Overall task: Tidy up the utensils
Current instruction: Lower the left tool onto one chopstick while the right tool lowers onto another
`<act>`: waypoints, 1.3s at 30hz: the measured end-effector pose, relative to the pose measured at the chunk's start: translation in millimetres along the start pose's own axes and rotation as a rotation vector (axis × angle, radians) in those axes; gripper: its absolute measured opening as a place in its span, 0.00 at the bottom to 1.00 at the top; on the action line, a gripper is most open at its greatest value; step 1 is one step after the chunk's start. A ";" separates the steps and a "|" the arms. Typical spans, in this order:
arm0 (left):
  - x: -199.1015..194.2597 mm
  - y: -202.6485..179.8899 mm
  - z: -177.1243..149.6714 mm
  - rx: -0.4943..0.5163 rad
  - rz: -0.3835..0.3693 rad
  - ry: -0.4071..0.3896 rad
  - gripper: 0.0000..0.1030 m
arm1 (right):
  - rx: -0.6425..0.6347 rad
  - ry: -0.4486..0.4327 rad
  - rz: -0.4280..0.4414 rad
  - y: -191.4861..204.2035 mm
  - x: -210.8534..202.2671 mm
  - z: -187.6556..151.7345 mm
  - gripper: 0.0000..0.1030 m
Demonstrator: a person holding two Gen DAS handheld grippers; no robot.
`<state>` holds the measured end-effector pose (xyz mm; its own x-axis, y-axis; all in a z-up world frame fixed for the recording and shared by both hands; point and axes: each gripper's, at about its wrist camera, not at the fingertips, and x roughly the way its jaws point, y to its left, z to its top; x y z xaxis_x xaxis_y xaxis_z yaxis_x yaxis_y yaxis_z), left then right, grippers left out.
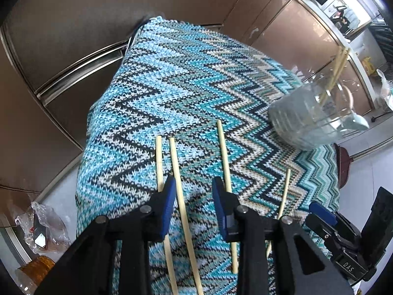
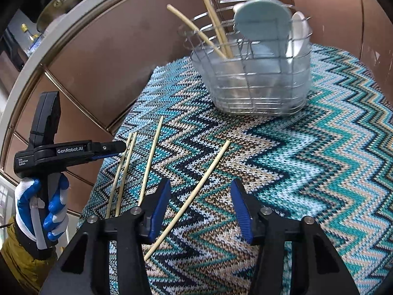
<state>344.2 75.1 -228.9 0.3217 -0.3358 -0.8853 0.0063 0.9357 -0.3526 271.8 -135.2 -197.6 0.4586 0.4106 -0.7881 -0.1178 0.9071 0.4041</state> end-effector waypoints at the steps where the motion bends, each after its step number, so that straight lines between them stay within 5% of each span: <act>1: 3.9 0.5 2.3 0.000 0.001 0.012 0.27 | 0.006 0.010 0.003 -0.3 4.5 1.8 0.43; 5: 14.4 2.1 8.7 0.004 0.009 0.043 0.26 | 0.037 0.045 0.012 -3.3 19.7 8.6 0.34; 16: 26.4 4.9 15.2 0.026 0.003 0.084 0.22 | 0.065 0.115 -0.029 -0.2 53.2 20.4 0.28; 39: 27.8 4.9 14.6 0.006 0.059 0.081 0.08 | 0.123 0.114 -0.042 -8.6 63.6 25.8 0.07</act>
<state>366.9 72.0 -250.9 0.2445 -0.2875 -0.9260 -0.0044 0.9547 -0.2976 324.8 -119.2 -239.2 0.3571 0.3868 -0.8502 0.0110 0.9084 0.4179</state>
